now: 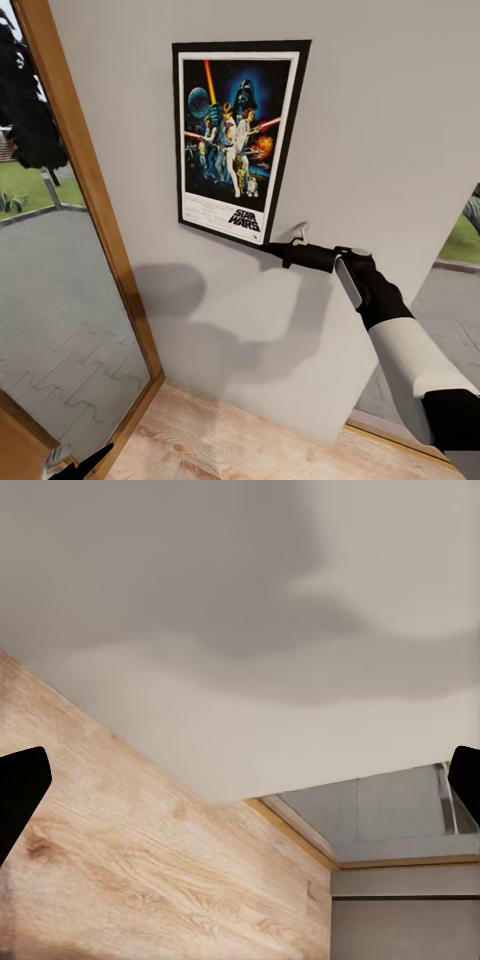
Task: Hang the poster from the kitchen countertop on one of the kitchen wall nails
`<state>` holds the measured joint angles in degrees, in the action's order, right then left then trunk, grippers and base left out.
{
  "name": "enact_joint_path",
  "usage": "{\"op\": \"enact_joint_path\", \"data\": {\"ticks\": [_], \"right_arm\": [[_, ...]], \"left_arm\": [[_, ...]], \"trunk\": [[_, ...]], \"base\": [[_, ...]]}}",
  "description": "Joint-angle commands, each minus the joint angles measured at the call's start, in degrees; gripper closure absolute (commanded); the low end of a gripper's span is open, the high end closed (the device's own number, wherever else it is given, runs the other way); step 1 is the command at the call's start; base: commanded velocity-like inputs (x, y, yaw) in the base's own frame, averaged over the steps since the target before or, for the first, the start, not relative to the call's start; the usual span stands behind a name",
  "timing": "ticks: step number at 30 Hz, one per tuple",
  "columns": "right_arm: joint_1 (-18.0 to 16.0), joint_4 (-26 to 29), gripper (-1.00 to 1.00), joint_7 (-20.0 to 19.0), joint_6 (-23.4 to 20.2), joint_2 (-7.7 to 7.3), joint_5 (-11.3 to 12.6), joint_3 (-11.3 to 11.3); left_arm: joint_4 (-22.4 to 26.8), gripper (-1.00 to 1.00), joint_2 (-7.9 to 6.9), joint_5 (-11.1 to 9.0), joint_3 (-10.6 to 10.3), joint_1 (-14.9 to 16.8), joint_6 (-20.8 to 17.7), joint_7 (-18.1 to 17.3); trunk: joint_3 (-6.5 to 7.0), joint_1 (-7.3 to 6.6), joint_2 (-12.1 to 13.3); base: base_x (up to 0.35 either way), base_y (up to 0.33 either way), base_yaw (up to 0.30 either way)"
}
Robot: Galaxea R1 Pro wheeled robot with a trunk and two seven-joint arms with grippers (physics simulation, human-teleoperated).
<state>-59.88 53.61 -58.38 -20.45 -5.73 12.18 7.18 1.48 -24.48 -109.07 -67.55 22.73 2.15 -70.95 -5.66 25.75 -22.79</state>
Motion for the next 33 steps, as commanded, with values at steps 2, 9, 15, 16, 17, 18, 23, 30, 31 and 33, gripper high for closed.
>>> {"op": "enact_joint_path", "data": {"ticks": [2, 9, 15, 16, 17, 18, 23, 30, 31, 33], "right_arm": [[-0.1, 0.0, 1.0, 0.0, -0.6, 0.14, 0.7, 0.2], [-0.1, -0.1, 1.0, -0.1, -0.6, 0.38, 0.7, 0.2], [-0.1, -0.1, 1.0, 0.0, -0.6, 0.44, 0.7, 0.2], [-0.1, -0.1, 1.0, 0.0, -0.6, 0.45, 0.7, 0.2], [-0.1, -0.1, 1.0, 0.0, -0.6, 0.45, 0.7, 0.2], [-0.1, -0.1, 1.0, -0.1, -0.5, 0.45, 0.7, 0.2], [-0.1, -0.1, 1.0, -0.1, -0.4, 0.45, 0.7, 0.2], [-0.7, 0.0, 1.0, 0.1, -0.5, 1.55, 0.2, 0.3], [-0.7, 0.0, 1.0, 0.1, -0.5, 1.55, 0.2, 0.3], [-0.7, 0.0, 1.0, 0.1, -0.5, 1.55, 0.2, 0.3]], "left_arm": [[0.1, -1.0, -0.04, -0.4, -0.5, 0.0, 0.2, -0.1], [0.1, -1.0, -0.04, -0.4, -0.5, 0.0, 0.2, -0.1], [0.1, -1.0, -0.04, -0.4, -0.5, 0.0, 0.2, -0.1], [0.1, -1.0, -0.04, -0.4, -0.5, 0.0, 0.2, -0.1], [0.1, -1.0, -0.04, -0.4, -0.5, 0.0, 0.2, -0.1], [0.1, -1.0, -0.04, -0.4, -0.5, 0.0, 0.2, -0.1], [0.1, -1.0, -0.04, -0.4, -0.5, 0.0, 0.2, -0.1], [0.1, -1.0, 0.02, -0.4, -0.5, 0.0, 0.3, 0.2], [0.1, -1.0, 0.02, -0.4, -0.5, 0.0, 0.3, 0.2], [0.1, -1.0, 0.02, -0.4, -0.5, 0.0, 0.3, 0.2]], "trunk": [[-0.13, 0.04, -0.1], [-0.13, 0.04, -0.1], [-0.13, 0.04, -0.1], [-0.13, 0.04, -0.1], [-0.13, 0.04, -0.1], [-0.13, 0.04, -0.1], [-0.13, 0.04, -0.1], [-0.13, 0.04, -0.1], [-0.13, 0.04, -0.1], [-0.13, 0.04, -0.1]], "base": [[0.0, 0.0, 0.0], [0.0, 0.0, 0.0], [0.0, 0.0, 0.0], [0.0, 0.0, 0.0], [0.0, 0.0, 0.0], [0.0, 0.0, 0.0], [0.0, 0.0, 0.0], [0.0, 0.0, 0.0], [0.0, 0.0, 0.0], [0.0, 0.0, 0.0]]}}
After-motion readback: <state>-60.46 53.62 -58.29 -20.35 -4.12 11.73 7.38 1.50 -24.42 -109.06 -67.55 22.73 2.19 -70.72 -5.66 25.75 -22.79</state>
